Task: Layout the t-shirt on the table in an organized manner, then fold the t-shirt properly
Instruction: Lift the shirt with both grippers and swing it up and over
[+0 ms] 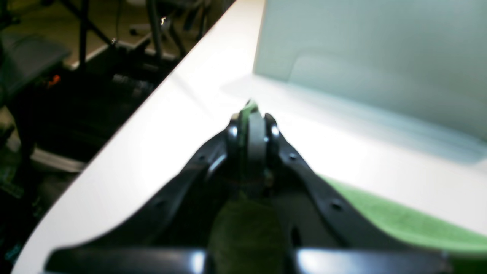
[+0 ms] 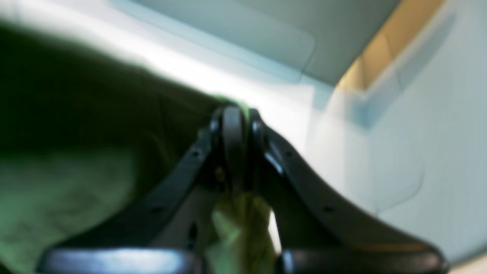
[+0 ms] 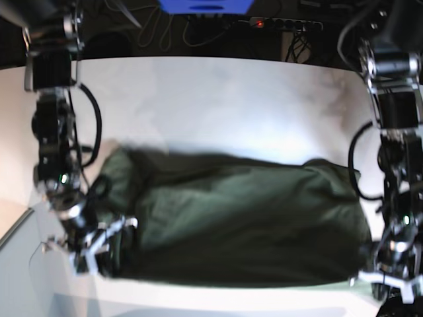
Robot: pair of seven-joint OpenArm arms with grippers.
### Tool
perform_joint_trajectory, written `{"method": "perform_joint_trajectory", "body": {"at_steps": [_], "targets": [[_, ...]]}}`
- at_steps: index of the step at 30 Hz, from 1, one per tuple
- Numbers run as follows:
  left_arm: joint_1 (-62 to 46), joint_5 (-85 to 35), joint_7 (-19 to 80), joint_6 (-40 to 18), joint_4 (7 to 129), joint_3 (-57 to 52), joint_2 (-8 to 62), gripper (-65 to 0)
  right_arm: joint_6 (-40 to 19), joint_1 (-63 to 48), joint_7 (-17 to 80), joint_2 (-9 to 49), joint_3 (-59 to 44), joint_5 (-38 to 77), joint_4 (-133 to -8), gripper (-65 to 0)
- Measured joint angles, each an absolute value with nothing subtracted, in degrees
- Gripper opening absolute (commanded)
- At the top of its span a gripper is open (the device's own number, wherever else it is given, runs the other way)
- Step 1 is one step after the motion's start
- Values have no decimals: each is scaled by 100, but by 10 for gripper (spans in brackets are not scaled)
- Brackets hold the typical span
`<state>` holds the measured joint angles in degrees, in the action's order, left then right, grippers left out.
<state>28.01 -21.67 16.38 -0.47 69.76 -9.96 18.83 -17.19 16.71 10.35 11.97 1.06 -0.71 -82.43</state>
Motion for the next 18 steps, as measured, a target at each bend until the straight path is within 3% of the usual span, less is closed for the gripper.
{"method": "perform_joint_trajectory", "body": {"at_steps": [10,18], "targets": [[4794,-2174,1643,-54,6180,-49,1614,-648,-1776,3874,1022,1087,-624,-91,-7015,-650],[6333,-2171,1640,-58,5647,54,1483,-648,-1780,4895,967,1033,-1092,-69,-7192,-650]]}}
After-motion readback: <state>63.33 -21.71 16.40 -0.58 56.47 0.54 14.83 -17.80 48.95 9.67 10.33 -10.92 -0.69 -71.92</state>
